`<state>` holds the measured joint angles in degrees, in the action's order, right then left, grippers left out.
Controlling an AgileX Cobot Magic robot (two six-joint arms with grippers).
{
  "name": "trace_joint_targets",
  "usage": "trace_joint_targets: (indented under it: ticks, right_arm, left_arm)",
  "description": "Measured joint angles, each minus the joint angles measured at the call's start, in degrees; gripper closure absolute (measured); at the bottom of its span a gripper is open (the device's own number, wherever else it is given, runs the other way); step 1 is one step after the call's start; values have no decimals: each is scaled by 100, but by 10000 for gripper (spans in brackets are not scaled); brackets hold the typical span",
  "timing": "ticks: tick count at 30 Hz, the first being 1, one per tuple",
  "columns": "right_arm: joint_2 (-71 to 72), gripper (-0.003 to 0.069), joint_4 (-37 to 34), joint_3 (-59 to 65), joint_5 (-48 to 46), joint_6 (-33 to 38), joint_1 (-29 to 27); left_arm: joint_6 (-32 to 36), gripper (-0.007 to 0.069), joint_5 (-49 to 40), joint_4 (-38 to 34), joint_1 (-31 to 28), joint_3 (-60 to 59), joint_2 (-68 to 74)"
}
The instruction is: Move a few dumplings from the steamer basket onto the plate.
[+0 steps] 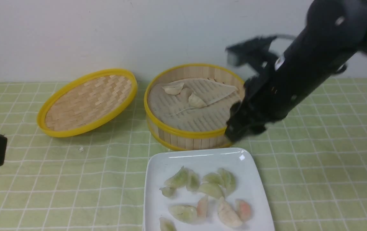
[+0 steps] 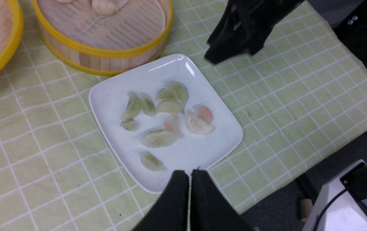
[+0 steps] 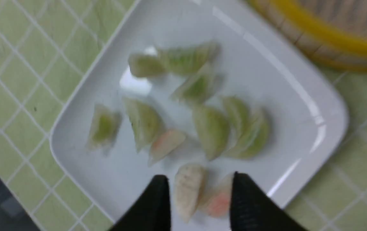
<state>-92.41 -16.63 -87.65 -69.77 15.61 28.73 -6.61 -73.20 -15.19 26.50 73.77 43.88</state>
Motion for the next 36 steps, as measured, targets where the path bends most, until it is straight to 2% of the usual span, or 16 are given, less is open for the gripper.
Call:
trace_joint_targets:
  ticks: [1, 3, 5, 9, 12, 15, 16, 19, 21, 22, 26, 30, 36]
  right_arm:
    - [314, 565, 128, -152, -20, -165, 0]
    - [1044, 632, 325, -324, -47, -442, 0]
    - [1697, 657, 519, -347, -89, -642, 0]
    - [3598, 672, 927, 20, 22, -1234, 0]
    - [4918, 673, 1062, 810, 561, -1496, 0]
    - [6322, 673, 1136, 1794, 1380, -1608, 0]
    - [7387, 673, 1251, 2708, 2020, -1721, 0]
    - [8620, 673, 1663, 3887, 2807, -2066, 0]
    - [8938, 673, 1790, 4244, 3044, -2244, 0]
    - [9280, 673, 2008, 4791, 3437, -2576, 0]
    - [9354, 673, 2304, 5358, 4014, -3092, 0]
    - [9354, 673, 2367, 5465, 4168, -3252, 0]
    - [9354, 673, 2400, 5496, 4205, -3280, 0]
  left_arm:
    - [65, 631, 0, 0, 0, 0, 0]
    - [184, 631, 0, -4, 0, 0, 0]
    - [266, 631, 0, -4, 0, 0, 0]
    - [348, 631, 50, -4, 0, 0, 0]
    - [372, 631, 314, -4, 0, 0, 0]
    - [376, 631, 576, -4, 0, 0, 0]
    - [376, 631, 768, -4, 0, 0, 0]
    - [376, 631, 1041, -4, 0, 0, 0]
    - [376, 631, 1118, -4, 0, 0, 0]
    - [379, 631, 1227, -4, 0, 0, 5]
    - [568, 631, 1371, -20, 0, -7, -35]
    - [895, 631, 1405, 39, 0, -128, -364]
    - [970, 631, 1695, 226, 0, -691, -1527]
